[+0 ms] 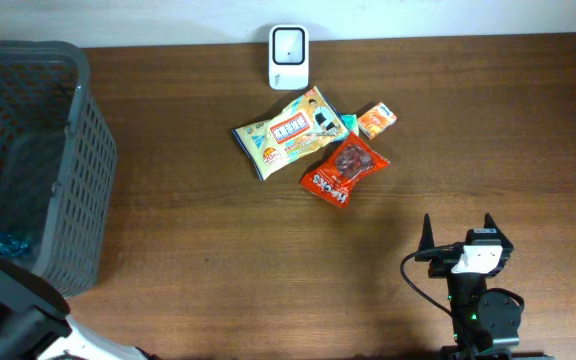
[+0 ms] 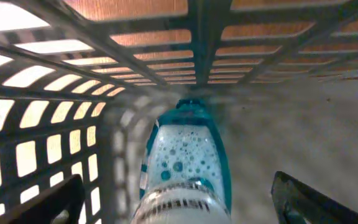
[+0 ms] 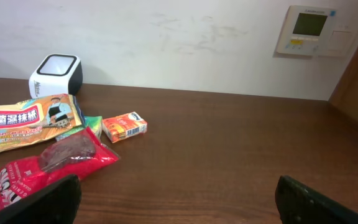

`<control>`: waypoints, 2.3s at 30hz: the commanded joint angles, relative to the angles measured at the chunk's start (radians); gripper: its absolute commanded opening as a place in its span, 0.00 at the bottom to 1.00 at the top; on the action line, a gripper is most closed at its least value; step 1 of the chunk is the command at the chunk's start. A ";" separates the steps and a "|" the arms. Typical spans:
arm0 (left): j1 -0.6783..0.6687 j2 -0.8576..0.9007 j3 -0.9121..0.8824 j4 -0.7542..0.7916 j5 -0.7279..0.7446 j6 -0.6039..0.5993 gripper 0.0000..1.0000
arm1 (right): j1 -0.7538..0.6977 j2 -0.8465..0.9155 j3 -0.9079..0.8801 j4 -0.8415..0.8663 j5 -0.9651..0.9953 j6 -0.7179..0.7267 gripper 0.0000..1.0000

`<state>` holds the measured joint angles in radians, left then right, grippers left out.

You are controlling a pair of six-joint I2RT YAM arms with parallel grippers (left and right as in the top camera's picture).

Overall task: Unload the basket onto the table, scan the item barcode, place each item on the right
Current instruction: 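Pick the teal Listerine bottle from the basket, lay it on table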

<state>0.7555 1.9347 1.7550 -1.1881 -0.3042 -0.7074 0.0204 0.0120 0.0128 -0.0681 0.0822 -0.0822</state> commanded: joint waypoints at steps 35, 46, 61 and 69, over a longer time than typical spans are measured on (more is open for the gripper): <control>-0.683 -0.437 0.541 0.003 0.186 0.057 0.22 | 0.006 -0.006 -0.007 -0.005 0.008 0.000 0.98; -1.292 0.076 0.538 0.177 0.185 0.058 0.24 | 0.006 -0.006 -0.007 -0.005 0.008 0.000 0.98; -1.520 0.447 0.537 0.446 0.185 0.209 0.36 | 0.006 -0.006 -0.007 -0.005 0.008 0.000 0.98; -1.521 0.498 0.544 0.454 0.185 0.209 0.82 | 0.006 -0.006 -0.007 -0.005 0.008 0.000 0.98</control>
<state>-0.7628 2.4332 2.2745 -0.7368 -0.1154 -0.5114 0.0204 0.0120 0.0128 -0.0681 0.0822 -0.0822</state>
